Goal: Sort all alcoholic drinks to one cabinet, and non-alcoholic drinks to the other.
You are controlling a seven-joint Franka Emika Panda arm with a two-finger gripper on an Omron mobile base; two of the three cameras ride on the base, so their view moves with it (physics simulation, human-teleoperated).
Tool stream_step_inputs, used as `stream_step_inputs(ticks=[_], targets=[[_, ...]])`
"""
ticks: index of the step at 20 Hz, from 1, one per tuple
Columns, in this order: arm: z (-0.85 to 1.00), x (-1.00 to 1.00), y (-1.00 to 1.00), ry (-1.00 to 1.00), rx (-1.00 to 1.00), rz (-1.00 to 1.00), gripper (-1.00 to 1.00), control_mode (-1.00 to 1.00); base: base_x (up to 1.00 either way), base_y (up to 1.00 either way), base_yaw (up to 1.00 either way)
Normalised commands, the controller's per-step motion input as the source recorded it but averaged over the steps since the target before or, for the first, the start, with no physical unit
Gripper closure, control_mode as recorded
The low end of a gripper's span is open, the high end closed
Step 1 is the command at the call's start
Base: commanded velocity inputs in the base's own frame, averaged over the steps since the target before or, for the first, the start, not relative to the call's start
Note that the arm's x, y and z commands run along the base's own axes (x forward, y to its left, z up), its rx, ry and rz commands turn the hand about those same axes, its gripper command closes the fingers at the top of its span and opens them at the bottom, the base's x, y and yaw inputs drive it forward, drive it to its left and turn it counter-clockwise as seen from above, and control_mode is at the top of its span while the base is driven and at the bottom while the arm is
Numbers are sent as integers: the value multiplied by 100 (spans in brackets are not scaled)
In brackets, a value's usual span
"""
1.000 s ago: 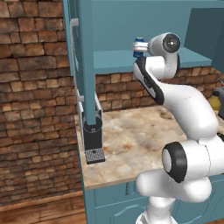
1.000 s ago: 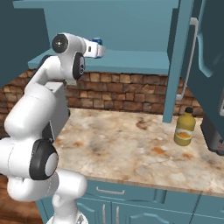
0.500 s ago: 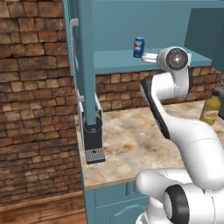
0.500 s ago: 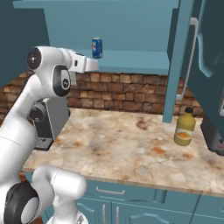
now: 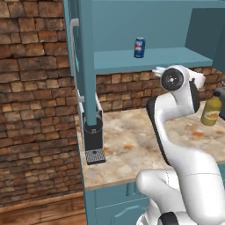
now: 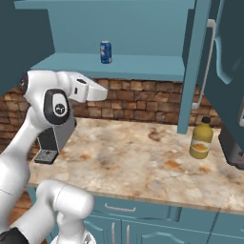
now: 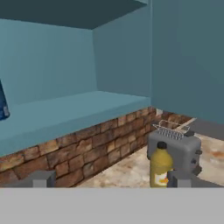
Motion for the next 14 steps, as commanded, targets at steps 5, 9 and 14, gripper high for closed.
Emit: stream_step_inputs(ticks=[5,9,14], targets=[[-56,3,-36,0,0,-25,-100,-100,0,0,0],[-59,19,-36,0,0,-25,-100,-100,0,0,0],[-72,54,-25,0,0,-22,-100,-100,0,0,0]])
